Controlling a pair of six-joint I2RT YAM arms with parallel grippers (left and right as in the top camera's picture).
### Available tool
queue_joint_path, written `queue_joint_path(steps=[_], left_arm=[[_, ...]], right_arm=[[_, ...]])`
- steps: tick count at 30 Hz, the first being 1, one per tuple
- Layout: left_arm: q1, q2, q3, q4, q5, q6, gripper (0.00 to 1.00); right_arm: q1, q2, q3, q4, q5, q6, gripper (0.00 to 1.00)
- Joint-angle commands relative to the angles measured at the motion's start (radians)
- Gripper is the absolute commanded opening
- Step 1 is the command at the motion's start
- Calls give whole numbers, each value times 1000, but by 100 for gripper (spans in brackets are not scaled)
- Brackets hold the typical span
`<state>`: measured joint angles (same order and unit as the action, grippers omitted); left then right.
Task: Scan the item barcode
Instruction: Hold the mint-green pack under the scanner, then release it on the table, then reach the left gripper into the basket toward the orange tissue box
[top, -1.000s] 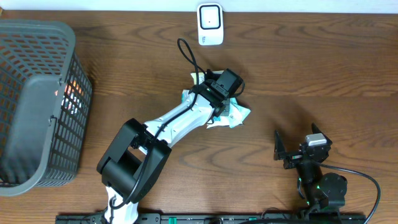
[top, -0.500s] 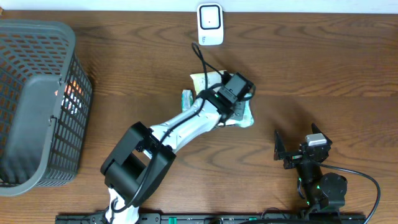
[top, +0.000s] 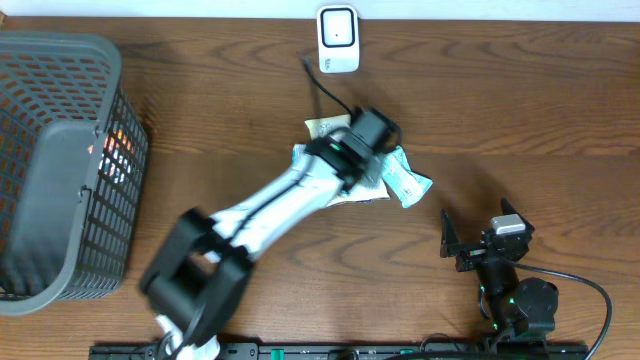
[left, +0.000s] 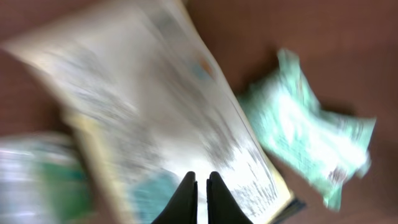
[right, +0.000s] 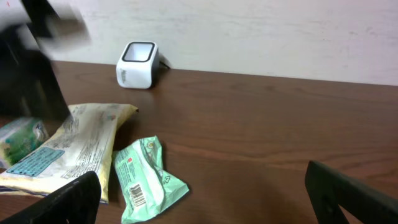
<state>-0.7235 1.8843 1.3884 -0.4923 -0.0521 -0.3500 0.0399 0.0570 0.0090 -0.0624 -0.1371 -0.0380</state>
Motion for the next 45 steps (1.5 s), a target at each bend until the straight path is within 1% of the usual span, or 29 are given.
queue_joint_path(steps=[1,6,8,9,10,11,12,14,15,17,20,22,25,26,29,30,37,43,45], left_arm=[[137,-225,80,-14,-95,62,7],[363,-430,81,-15,-95,61,9],[474,-497,81,-24,-95,61,17],[536,-530,81,-31,-95,61,17],[635,-573,81,-48,-95,61,38],[685,-589,81,-61,-95,61,44],[732,-602,81,-76,-95,60,48],[833,-619,81,-121,-95,40,51],[916,-618,81,-170,-95,14,51],[1008,-607,76,-220,-95,-27,51],[1126,-577,56,-256,-95,-91,52],[1182,-550,44,-259,-93,-97,57],[1239,-491,38,-262,-90,-97,75],[1250,-470,38,-263,-87,-97,80],[1265,-406,38,-264,-62,-88,82],[1268,-360,38,-267,-52,-88,84],[1268,-229,38,-270,31,-54,84],[1268,-172,38,-262,69,0,85],[1270,-156,38,-261,68,2,85]], right_arm=[[6,-5,-3,-1,4,-12,99],[6,-5,-3,-1,4,-12,99],[6,-5,-3,-1,4,-12,99],[6,-5,-3,-1,4,-12,99],[6,-5,-3,-1,4,-12,99],[6,-5,-3,-1,4,-12,99],[6,-5,-3,-1,4,-12,99],[6,-5,-3,-1,4,-12,99],[6,-5,-3,-1,4,-12,99],[6,-5,-3,-1,4,-12,99],[6,-5,-3,-1,4,-12,99],[6,-5,-3,-1,4,-12,99],[6,-5,-3,-1,4,-12,99],[6,-5,-3,-1,4,-12,99],[6,-5,-3,-1,4,-12,99],[6,-5,-3,-1,4,-12,99],[6,-5,-3,-1,4,-12,99],[6,-5,-3,-1,4,-12,99],[6,-5,-3,-1,4,-12,99]])
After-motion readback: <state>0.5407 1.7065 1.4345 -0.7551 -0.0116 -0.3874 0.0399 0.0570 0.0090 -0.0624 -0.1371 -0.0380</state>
